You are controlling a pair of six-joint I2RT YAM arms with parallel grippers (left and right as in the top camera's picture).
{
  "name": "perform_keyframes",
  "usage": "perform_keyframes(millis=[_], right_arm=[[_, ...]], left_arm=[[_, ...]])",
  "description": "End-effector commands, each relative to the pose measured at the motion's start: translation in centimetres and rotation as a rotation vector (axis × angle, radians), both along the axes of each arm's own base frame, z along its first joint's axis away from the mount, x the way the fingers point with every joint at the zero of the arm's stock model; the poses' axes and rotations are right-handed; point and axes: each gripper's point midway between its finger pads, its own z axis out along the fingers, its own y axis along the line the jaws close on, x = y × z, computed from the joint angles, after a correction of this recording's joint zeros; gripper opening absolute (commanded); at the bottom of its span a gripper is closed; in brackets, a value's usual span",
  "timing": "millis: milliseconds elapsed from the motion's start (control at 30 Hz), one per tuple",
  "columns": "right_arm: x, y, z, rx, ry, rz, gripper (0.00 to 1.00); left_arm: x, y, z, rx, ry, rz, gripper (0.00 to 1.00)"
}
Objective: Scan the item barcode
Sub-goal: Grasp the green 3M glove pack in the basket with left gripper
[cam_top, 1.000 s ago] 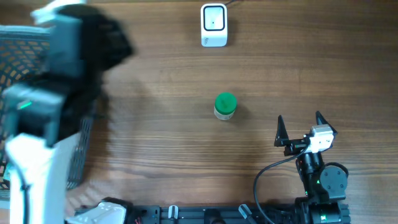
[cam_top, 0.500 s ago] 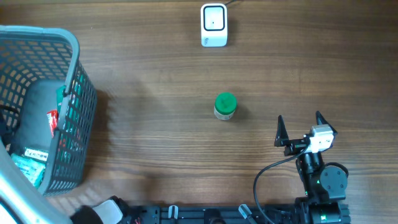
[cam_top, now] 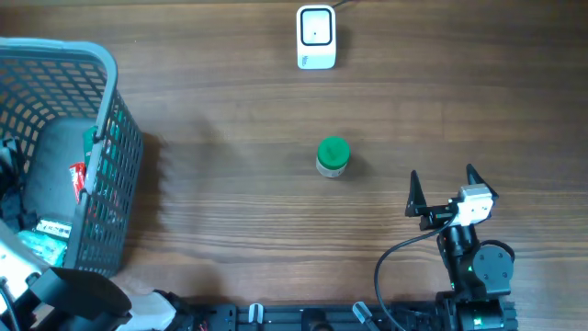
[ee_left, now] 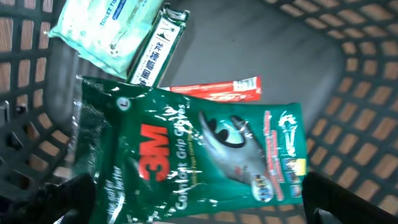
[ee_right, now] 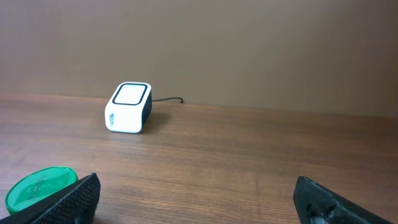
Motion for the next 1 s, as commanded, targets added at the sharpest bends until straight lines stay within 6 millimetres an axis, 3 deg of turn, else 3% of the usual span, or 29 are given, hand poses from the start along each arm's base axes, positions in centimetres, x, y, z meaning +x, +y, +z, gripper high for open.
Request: perform_keyframes(millis=[0, 233, 500, 600, 967], right_arm=[[0.0, -0.2, 0.0, 0.01, -0.001, -0.012, 1.0], [0.0, -0.2, 0.0, 0.01, -0.001, -0.012, 1.0], [0.0, -0.2, 0.0, 0.01, -0.001, -0.012, 1.0], [0.0, -0.2, 0.0, 0.01, -0.001, -0.012, 1.0], [0.0, -0.2, 0.0, 0.011, 0.0, -0.012, 1.0]], left_arm=[[-0.5, -0.4, -0.6, -0.02, -0.004, -0.155, 1.0], [-1.4, -1.3, -2.4, -0.061, 0.039, -0.233, 1.0], [-1.4, -3.9, -8.1, -0.187, 0.008, -0.317, 1.0], [-1.9, -4.8, -9.3, -0.222, 0.015, -0.337, 1.0], [-3.6, -5.5, -9.5, -0.271, 0.035, -0.347, 1.0]])
